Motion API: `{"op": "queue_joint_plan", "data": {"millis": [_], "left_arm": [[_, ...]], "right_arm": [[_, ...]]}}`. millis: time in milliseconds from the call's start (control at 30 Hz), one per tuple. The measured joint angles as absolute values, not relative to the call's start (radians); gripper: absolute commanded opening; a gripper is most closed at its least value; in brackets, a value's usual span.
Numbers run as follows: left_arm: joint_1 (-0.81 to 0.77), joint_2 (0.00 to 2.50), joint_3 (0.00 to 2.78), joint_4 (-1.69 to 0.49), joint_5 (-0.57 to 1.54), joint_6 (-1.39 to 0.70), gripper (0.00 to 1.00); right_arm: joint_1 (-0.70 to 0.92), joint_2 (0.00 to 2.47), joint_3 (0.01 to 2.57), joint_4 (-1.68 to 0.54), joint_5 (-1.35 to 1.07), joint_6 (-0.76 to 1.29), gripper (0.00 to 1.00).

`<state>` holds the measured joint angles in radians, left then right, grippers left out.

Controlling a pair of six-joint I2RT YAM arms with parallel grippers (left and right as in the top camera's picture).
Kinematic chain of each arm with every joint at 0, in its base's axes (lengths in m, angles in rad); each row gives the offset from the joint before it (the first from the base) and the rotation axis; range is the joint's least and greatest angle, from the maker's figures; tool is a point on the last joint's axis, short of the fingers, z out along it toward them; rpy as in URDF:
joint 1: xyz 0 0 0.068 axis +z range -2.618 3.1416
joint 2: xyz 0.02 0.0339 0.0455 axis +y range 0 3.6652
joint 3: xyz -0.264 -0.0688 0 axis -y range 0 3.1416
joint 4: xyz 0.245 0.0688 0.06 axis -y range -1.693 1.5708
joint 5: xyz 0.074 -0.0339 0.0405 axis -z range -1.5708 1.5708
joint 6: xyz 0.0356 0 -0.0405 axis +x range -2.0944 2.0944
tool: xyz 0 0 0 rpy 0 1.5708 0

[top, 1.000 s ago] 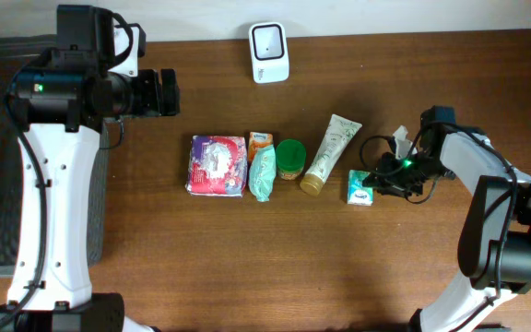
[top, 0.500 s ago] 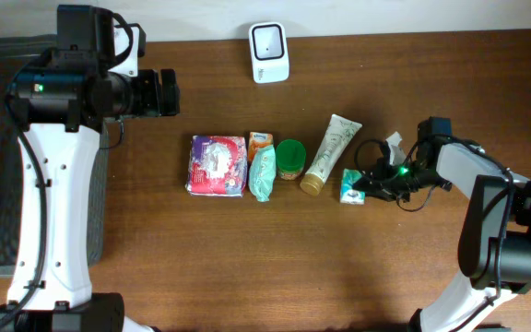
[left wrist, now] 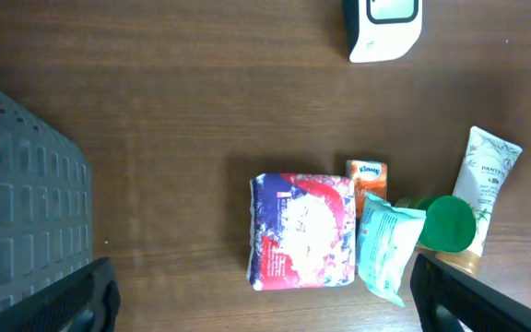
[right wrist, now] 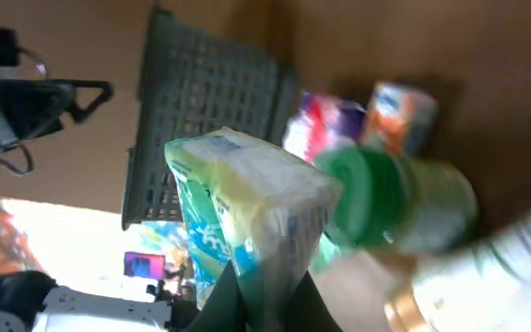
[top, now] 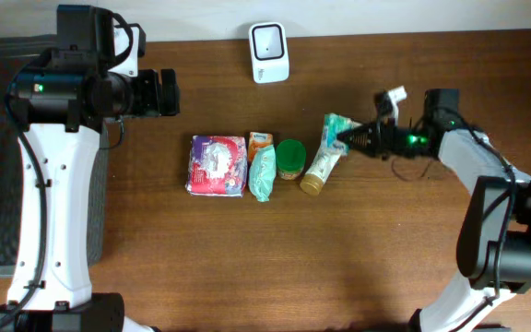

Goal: Scan the item barcode
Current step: 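Lift the green pack and carry it to the front of the scanner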

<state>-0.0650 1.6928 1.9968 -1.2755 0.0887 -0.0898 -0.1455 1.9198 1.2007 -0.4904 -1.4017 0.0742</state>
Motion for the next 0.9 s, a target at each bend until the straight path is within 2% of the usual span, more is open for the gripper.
{"op": "queue_joint_plan", "data": {"millis": [100,233,333,700,900], "left_arm": [[-0.065,1.692,1.997,-1.276,0.089,-0.090,0.99],[-0.065,1.692,1.997,-1.273,0.088,-0.089,0.99],[-0.065,1.692,1.997,-1.275,0.089,-0.089,0.99],[-0.065,1.692,1.997,-1.275,0.089,-0.089,0.99],[-0.065,1.692,1.997,-1.275,0.089,-0.089,0.99]], "right_arm": [[-0.084,1.922,1.246,-0.162,-1.430,0.200,0.04],[-0.014,1.922,1.272,0.419,-1.452,0.577,0.05],[-0.001,1.922,1.277,0.686,-1.492,0.780,0.07],[-0.001,1.922,1.276,0.705,-1.533,0.989,0.04],[0.063,1.922,1.276,0.704,-1.536,1.116,0.04]]}}
